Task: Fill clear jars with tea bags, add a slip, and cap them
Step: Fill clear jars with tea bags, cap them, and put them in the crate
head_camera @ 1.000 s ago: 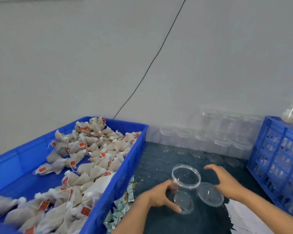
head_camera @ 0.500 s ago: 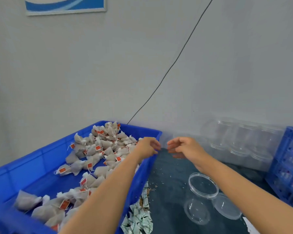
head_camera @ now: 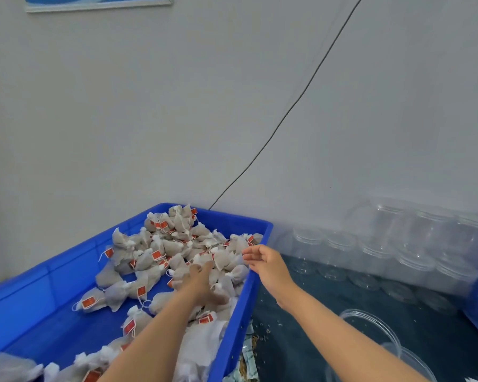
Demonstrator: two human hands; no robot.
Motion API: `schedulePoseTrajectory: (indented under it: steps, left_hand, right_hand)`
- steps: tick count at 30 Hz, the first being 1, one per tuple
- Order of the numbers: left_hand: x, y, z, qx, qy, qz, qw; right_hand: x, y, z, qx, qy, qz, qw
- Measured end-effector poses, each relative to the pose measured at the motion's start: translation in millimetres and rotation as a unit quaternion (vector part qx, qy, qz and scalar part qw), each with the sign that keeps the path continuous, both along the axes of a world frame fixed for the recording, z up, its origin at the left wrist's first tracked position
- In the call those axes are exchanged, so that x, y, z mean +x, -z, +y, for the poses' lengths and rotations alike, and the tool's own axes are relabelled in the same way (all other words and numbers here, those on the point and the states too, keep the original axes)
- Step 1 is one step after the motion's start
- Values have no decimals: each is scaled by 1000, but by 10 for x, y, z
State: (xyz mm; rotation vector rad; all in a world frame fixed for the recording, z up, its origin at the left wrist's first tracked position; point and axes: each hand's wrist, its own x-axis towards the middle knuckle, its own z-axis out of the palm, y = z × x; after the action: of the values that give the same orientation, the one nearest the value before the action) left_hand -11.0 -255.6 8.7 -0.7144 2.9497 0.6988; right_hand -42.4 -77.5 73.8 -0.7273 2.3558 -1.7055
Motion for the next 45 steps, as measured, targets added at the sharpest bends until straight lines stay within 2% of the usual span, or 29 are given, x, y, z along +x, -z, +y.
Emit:
schedulePoseTrajectory:
  steps: [3,5,8,12,17,21,27,31,33,36,38,39,41,43,45]
  left_hand:
    - [-61,149,-3,-63,22,-12,998]
    - [-81,203,-7,-57,17,15,998]
    - [-86,207,6,-20,20,51,998]
    - [-60,127,-29,55,-10,116,992]
    - [-24,-158,-119,191,-75,217,954]
    - [11,-444,-211,239,-87,237,938]
    - [187,-531,-302,392,-117,266,873]
    - [236,-437,-354,402,-134,235,875]
    - [240,-434,-373,413,-135,231,870]
    - [251,-427,-370,429,-135,230,863]
    - [258,-407,-362,430,-137,228,863]
    - [260,-394,-363,428,-139,227,863]
    - [272,-380,-351,442,-142,231,855]
    - [296,-392,-315,491,-145,244,824]
    - [319,-434,-275,538,-133,253,793]
  right_hand:
    - [-106,72,-107,30,-2,26,999]
    - [-143,125,-152,41,-5,32,999]
    - [-159,189,-196,56,1,42,998]
    - [-171,159,-258,133,-6,91,987]
    - [-274,14,-380,247,-31,160,955]
    - [-358,-5,-563,386,-67,215,894]
    - [-489,101,-791,576,-119,302,750]
    - [-578,117,-879,638,-130,275,708]
    - [-587,157,-909,623,-122,285,718]
    - [-601,191,-907,549,-106,286,778]
    - [-566,130,-880,525,-76,318,786]
    - [-569,114,-862,498,-49,313,807]
    - [-575,58,-800,398,-20,254,881]
    - [-581,-48,-708,290,-4,204,935]
    - [-561,-183,-593,183,-14,141,973]
